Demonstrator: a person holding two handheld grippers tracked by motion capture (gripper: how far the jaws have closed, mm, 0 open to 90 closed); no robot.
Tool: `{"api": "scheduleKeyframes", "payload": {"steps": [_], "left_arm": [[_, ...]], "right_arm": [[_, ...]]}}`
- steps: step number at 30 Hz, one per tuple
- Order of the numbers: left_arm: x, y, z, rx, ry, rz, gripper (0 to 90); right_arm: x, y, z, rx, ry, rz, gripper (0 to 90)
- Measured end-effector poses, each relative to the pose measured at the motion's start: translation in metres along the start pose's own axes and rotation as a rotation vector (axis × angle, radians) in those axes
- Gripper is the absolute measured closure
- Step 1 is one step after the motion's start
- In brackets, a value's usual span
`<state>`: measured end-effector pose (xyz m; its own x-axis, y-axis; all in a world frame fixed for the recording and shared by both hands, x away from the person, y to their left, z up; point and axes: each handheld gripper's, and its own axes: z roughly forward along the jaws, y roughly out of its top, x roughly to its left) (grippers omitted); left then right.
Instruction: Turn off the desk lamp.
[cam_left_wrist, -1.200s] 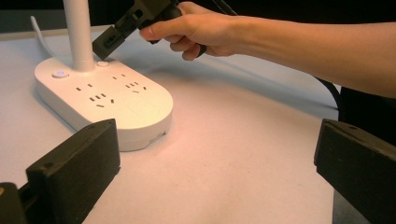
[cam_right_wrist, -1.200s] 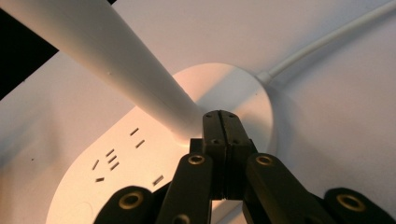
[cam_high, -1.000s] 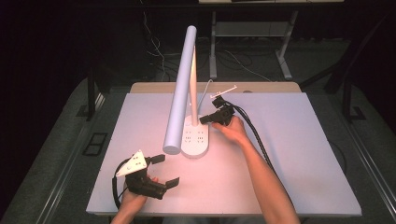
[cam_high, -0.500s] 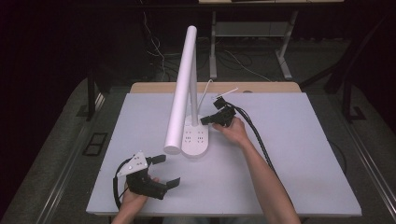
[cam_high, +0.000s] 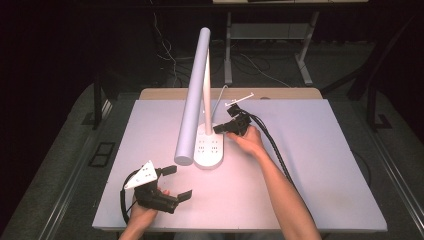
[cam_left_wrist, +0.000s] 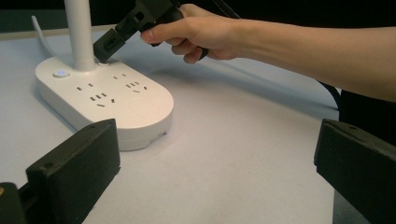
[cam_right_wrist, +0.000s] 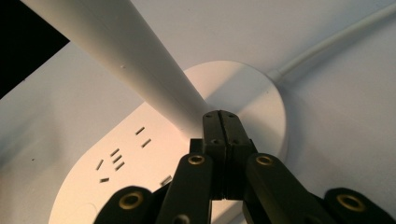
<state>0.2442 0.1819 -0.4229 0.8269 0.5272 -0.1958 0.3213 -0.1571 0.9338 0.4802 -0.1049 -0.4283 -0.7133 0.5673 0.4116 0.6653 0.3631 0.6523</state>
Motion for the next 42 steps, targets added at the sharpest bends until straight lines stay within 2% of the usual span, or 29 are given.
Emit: {"api": "scheduleKeyframes", "payload": {"steps": [24, 27, 29, 34, 42], "left_arm": [[-0.001, 0.0, 0.002, 0.003, -0.002, -0.002, 0.0], [0.0, 0.0, 0.001, 0.002, 0.001, -0.004, 0.0], [0.0, 0.0, 0.001, 0.0, 0.003, -0.004, 0.0], [0.0, 0.0, 0.001, -0.002, 0.002, -0.005, 0.0], [0.0, 0.0, 0.0, -0.004, 0.004, -0.005, 0.0]], "right_arm": [[0.003, -0.004, 0.001, -0.02, -0.019, -0.007, 90.0], [0.001, -0.007, 0.0, -0.039, -0.008, 0.011, 90.0], [-0.001, -0.009, -0.001, -0.054, 0.011, 0.032, 90.0], [0.0, -0.009, -0.003, -0.054, 0.002, 0.019, 90.0], [0.003, -0.007, -0.016, -0.08, -0.004, 0.012, 90.0]]}}
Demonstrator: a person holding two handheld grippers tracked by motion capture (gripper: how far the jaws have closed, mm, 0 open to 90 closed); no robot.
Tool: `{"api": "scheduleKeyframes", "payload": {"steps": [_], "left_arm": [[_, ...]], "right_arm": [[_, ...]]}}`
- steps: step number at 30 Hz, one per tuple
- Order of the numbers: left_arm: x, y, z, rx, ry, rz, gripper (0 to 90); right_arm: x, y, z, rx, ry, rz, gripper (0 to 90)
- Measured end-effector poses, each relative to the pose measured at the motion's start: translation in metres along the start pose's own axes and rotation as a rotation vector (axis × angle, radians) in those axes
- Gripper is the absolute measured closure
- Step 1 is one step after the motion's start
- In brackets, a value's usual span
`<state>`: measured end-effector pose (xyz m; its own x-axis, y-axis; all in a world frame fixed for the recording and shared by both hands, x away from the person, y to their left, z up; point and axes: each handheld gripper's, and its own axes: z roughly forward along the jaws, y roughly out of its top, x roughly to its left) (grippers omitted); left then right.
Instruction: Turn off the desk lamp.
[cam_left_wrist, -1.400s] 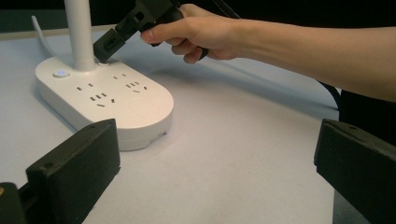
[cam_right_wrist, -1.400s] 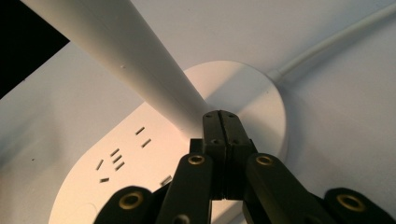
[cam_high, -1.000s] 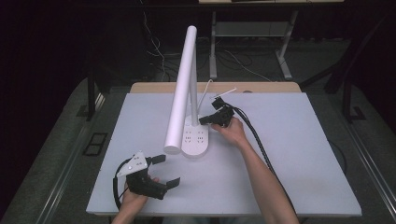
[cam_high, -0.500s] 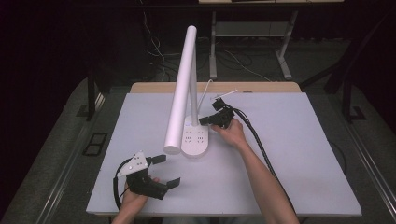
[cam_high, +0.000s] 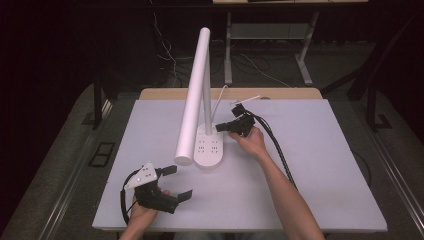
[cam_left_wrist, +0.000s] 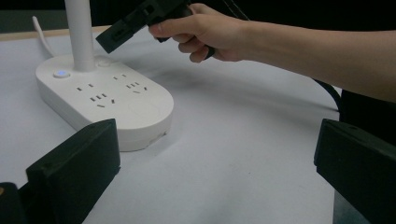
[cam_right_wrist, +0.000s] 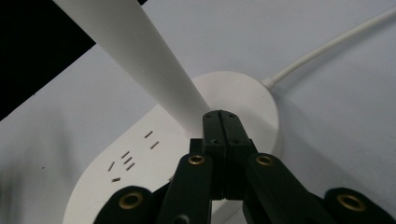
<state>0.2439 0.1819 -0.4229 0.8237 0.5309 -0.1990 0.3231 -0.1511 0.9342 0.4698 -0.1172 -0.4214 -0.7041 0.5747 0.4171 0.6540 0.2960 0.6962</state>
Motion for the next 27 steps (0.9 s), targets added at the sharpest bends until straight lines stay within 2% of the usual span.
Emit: {"api": "scheduleKeyframes", "payload": {"steps": [6, 15, 19, 24, 26, 27], "left_arm": [[0.0, 0.0, 0.001, 0.002, -0.002, -0.001, 0.0], [-0.001, 0.0, 0.001, 0.002, 0.001, -0.002, 0.0], [-0.001, 0.0, 0.002, 0.004, 0.001, -0.002, 0.0], [-0.002, 0.0, 0.002, 0.003, 0.001, -0.002, 0.0], [-0.002, 0.0, 0.002, 0.004, 0.001, 0.0, 0.0], [-0.002, 0.0, 0.002, 0.004, 0.001, 0.0, 0.0]], "right_arm": [[0.003, 0.001, -0.009, -0.001, -0.004, -0.016, 90.0], [0.007, 0.001, -0.037, -0.006, -0.019, -0.038, 90.0], [0.009, -0.002, -0.054, -0.017, -0.026, -0.052, 90.0], [0.013, -0.004, -0.069, -0.031, -0.022, -0.048, 90.0], [0.015, -0.006, -0.075, -0.038, -0.024, -0.053, 88.5], [0.015, -0.008, -0.082, -0.049, -0.026, -0.056, 84.1]]}}
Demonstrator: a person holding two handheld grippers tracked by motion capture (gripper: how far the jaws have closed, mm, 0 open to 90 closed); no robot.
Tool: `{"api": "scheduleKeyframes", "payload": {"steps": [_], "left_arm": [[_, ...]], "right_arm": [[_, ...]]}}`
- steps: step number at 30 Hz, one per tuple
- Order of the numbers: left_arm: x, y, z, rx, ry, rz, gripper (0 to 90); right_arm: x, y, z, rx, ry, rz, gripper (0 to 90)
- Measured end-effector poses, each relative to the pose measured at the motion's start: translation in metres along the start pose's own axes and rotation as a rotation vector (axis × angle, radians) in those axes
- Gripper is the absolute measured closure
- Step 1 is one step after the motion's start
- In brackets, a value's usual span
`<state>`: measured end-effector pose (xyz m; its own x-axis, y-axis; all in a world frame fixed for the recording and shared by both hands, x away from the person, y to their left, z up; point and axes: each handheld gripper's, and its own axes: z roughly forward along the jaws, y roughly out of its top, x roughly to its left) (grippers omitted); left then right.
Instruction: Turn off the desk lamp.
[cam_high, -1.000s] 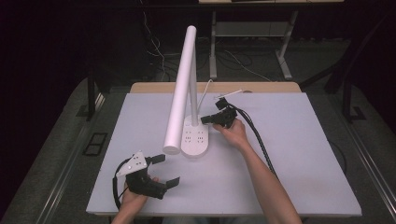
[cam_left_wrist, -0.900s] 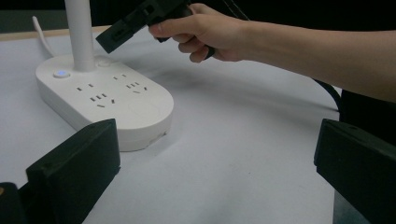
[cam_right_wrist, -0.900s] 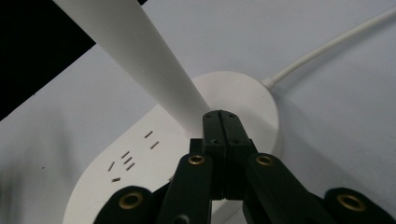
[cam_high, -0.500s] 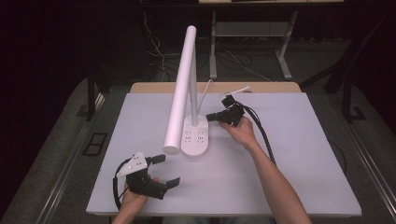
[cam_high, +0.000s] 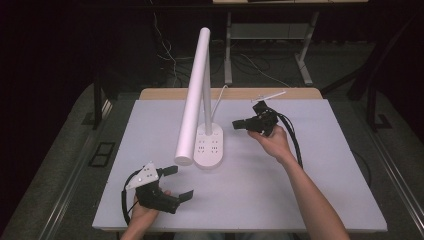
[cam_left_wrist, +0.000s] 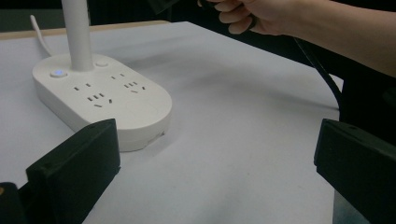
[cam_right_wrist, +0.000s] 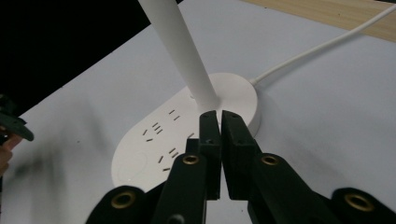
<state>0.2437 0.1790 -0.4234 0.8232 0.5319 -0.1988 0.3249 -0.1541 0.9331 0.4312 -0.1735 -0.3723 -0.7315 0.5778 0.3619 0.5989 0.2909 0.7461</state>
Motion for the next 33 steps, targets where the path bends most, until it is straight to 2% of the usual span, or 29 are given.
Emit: {"api": "scheduleKeyframes", "payload": {"steps": [5, 6, 7, 8, 9, 11, 13, 14, 15, 16, 17, 20, 21, 25, 27, 31, 33], "left_arm": [[0.0, 0.0, 0.0, -0.007, 0.004, 0.0, 0.0], [0.0, 0.0, 0.0, -0.007, 0.004, 0.0, 0.0], [0.0, 0.0, 0.0, -0.007, 0.005, 0.0, 0.0], [0.0, 0.0, 0.0, -0.007, 0.005, 0.0, 0.0], [0.0, 0.0, 0.0, -0.008, 0.005, 0.0, 0.0], [-0.001, 0.0, 0.0, -0.011, 0.005, 0.0, 0.0], [-0.001, 0.001, 0.0, -0.012, 0.005, 0.002, 0.0], [-0.001, 0.001, 0.0, -0.012, 0.005, 0.001, 0.0], [-0.001, 0.001, 0.0, -0.012, 0.005, 0.001, 0.0], [-0.001, 0.001, 0.0, -0.012, 0.005, 0.001, 0.0], [-0.001, 0.001, 0.0, -0.012, 0.005, 0.001, 0.0], [-0.001, 0.001, 0.0, -0.01, 0.005, 0.004, 0.0], [-0.001, 0.001, -0.001, -0.01, 0.006, 0.004, 0.0], [-0.001, 0.001, 0.0, -0.015, 0.012, 0.004, 0.0], [-0.002, 0.001, 0.0, -0.015, 0.013, 0.005, 0.0], [-0.002, 0.001, 0.0, -0.015, 0.014, 0.008, 0.0], [-0.002, 0.001, 0.0, -0.013, 0.014, 0.008, 0.0]], "right_arm": [[0.003, -0.006, -0.015, -0.018, 0.005, 0.005, 77.3], [0.005, -0.009, -0.022, -0.03, -0.004, 0.007, 71.4], [0.005, -0.009, -0.022, -0.03, -0.004, 0.007, 71.4], [0.006, -0.012, -0.029, -0.035, -0.012, 0.004, 64.6], [0.006, -0.012, -0.029, -0.035, -0.012, 0.004, 64.6], [0.008, -0.018, -0.04, -0.049, -0.038, 0.008, 55.6], [0.01, -0.022, -0.047, -0.06, -0.039, 0.015, 49.0], [0.01, -0.022, -0.047, -0.06, -0.039, 0.015, 49.0], [0.013, -0.027, -0.053, -0.063, -0.057, 0.012, 42.4], [0.013, -0.027, -0.053, -0.063, -0.057, 0.012, 42.4], [0.016, -0.033, -0.059, -0.068, -0.066, 0.004, 34.1], [0.021, -0.042, -0.07, -0.075, -0.091, -0.002, 21.5], [0.021, -0.042, -0.07, -0.075, -0.091, -0.002, 21.5], [0.031, -0.063, -0.085, -0.089, -0.107, 0.002, 1.2], [0.033, -0.067, -0.087, -0.079, -0.119, 0.006, 0.6], [0.04, -0.092, -0.098, -0.094, -0.124, 0.007, 0.6], [0.042, -0.097, -0.1, -0.097, -0.128, 0.011, 0.5]]}}
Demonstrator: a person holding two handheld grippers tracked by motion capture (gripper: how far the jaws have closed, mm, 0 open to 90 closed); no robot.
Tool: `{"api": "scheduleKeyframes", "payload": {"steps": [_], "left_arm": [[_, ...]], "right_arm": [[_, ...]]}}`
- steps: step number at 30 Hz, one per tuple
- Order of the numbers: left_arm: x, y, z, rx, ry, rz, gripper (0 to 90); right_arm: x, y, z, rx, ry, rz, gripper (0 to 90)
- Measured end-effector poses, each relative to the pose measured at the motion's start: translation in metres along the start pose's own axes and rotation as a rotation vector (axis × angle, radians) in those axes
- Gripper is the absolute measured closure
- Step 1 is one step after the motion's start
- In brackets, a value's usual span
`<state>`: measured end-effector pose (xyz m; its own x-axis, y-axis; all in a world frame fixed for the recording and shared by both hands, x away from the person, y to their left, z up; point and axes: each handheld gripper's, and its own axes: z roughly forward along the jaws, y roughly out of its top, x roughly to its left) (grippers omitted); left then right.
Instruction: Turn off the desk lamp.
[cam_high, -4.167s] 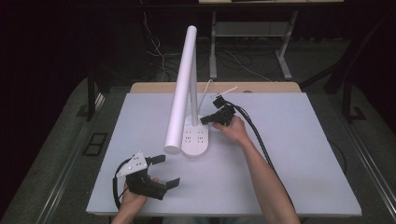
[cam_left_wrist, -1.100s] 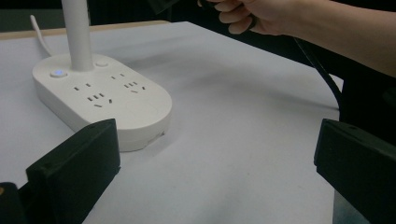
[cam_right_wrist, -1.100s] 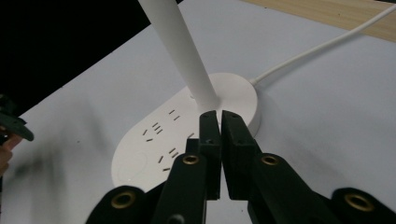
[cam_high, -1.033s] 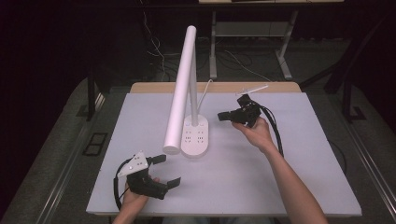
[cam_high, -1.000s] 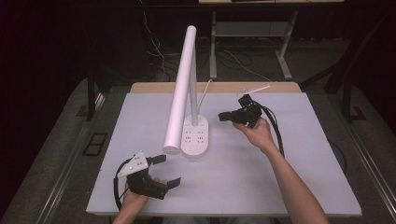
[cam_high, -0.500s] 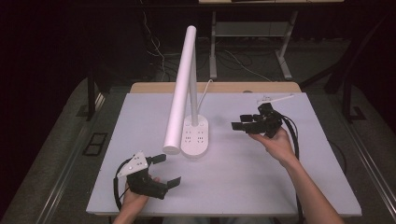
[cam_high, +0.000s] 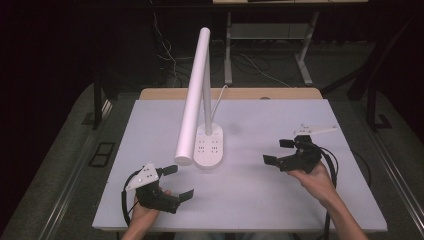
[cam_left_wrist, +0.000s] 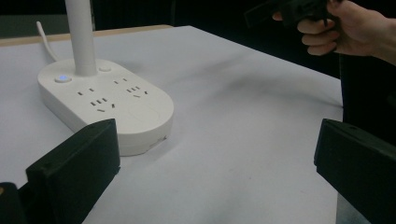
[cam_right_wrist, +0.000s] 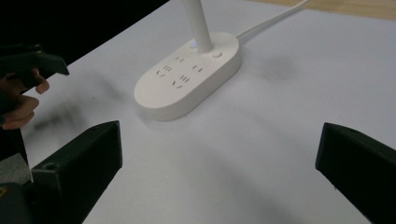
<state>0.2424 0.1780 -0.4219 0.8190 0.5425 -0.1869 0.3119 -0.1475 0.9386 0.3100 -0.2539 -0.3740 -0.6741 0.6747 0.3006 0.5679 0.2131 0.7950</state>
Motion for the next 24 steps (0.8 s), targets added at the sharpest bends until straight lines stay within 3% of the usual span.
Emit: {"api": "scheduleKeyframes", "payload": {"steps": [9, 17, 24], "left_arm": [[0.0, 0.0, 0.0, 0.0, 0.001, -0.005, 0.0], [-0.001, 0.0, 0.001, 0.002, 0.003, -0.005, 0.0], [0.0, -0.001, 0.001, 0.004, 0.002, -0.009, 0.0]], "right_arm": [[0.001, -0.037, -0.021, -0.01, -0.021, 0.032, 0.6], [0.004, -0.059, -0.029, -0.029, -0.037, 0.061, 0.6], [0.009, -0.078, -0.033, -0.031, -0.087, 0.049, 0.6]]}}
